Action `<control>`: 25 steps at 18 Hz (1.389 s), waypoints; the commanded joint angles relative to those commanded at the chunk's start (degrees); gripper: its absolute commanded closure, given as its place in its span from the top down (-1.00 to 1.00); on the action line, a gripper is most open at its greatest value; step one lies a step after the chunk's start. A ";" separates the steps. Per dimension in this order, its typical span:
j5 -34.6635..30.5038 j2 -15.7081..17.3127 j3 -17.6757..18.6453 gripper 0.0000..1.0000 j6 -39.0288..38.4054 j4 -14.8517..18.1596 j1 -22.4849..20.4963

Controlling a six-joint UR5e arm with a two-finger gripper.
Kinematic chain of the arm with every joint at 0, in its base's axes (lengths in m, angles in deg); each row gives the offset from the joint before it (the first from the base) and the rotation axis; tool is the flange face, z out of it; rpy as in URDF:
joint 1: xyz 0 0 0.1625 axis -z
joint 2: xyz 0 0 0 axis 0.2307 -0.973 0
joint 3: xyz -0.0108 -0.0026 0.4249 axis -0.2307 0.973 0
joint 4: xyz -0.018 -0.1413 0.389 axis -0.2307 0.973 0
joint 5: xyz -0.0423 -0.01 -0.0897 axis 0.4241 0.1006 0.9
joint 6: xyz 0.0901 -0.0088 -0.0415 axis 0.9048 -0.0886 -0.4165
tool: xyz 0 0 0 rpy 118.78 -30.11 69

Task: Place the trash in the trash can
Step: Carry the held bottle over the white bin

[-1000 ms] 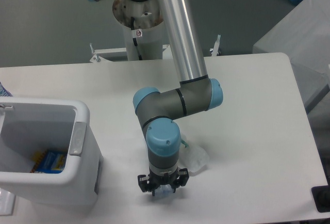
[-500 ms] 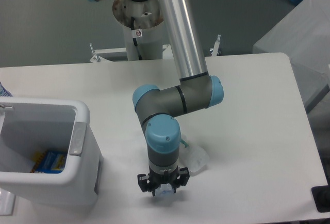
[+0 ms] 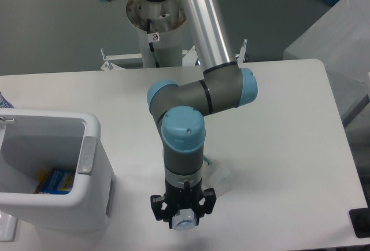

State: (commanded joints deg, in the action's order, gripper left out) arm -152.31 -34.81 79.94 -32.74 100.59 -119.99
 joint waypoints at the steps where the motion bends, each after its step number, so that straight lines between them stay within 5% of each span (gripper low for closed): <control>1: 1.32 0.18 -1.23 0.17 0.00 -0.35 -0.44; 4: 4.83 0.71 -4.31 0.17 0.09 -1.75 -1.32; 7: 8.00 2.11 -5.28 0.17 0.00 -9.82 -2.99; 9: 9.41 2.64 -6.16 0.17 -0.09 -11.86 -3.69; 16: 14.07 8.26 -8.27 0.17 -0.97 -12.13 -3.34; 25: 13.99 14.42 -6.51 0.17 -3.60 -11.96 5.26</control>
State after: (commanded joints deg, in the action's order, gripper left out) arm -138.32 -20.40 73.43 -36.34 88.64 -114.73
